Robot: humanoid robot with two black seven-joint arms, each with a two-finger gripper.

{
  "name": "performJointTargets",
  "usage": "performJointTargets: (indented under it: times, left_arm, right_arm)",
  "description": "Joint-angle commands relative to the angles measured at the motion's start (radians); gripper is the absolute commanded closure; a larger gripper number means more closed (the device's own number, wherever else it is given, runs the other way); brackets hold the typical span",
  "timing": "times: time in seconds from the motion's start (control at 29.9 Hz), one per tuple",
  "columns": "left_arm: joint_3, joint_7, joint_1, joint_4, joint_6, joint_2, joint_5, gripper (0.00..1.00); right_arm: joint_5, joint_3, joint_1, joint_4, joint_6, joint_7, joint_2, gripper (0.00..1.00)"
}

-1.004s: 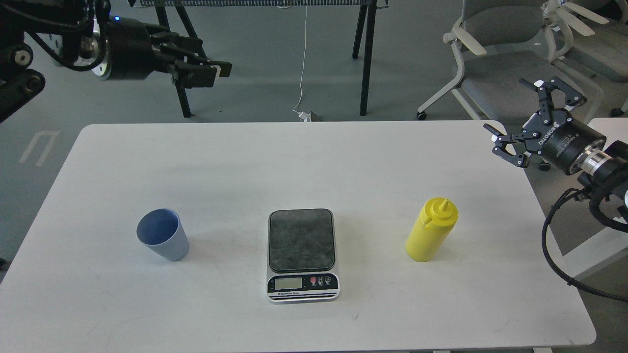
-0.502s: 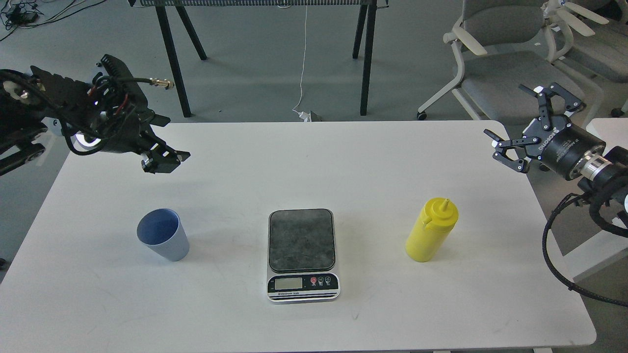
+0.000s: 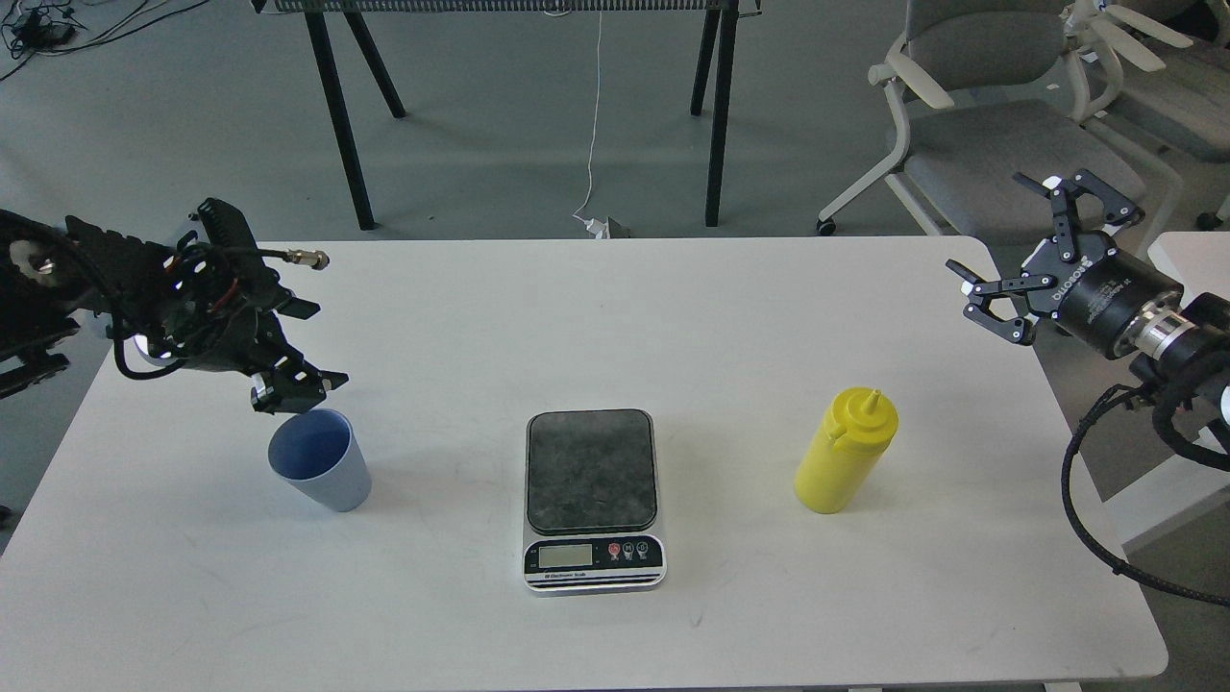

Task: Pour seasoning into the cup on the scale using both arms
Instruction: 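Lower the left gripper onto the blue cup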

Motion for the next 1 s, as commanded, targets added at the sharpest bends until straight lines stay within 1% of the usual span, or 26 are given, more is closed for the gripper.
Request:
performJointTargets:
  times: [0.0,0.3,0.37,0.54,0.67,0.84,0.97]
  left_arm:
    - [0.024,0.000,0.000,0.000,0.002,0.003,0.000,0.15]
    - [0.067,0.000,0.005,0.002,0.005,0.020,0.000,0.16]
    - [0.075,0.000,0.005,0.000,0.010,0.021,0.000,0.19]
    - [0.084,0.000,0.006,0.000,0.048,0.021,0.000,0.35]
    - [0.099,0.000,0.006,0.000,0.050,0.017,0.000,0.39]
    - [0.141,0.000,0.009,0.002,0.051,0.009,0.000,0.42]
    - [0.141,0.000,0.020,0.011,0.059,0.009,0.000,0.43]
  right_arm:
    - [0.000,0.000,-0.002,0.000,0.000,0.001,0.001,0.00]
    - [0.000,0.000,-0.013,0.000,0.000,0.001,0.001,0.00]
    - [0.000,0.000,-0.013,-0.002,0.000,0.001,0.001,0.00]
    - [0.000,0.002,-0.017,-0.002,0.000,0.001,0.001,0.00]
    - [0.000,0.002,-0.019,0.000,0.000,0.001,0.001,0.00]
    - [0.000,0.002,-0.020,-0.002,0.000,0.001,0.001,0.00]
    - [0.000,0.003,-0.022,-0.002,0.000,0.001,0.001,0.00]
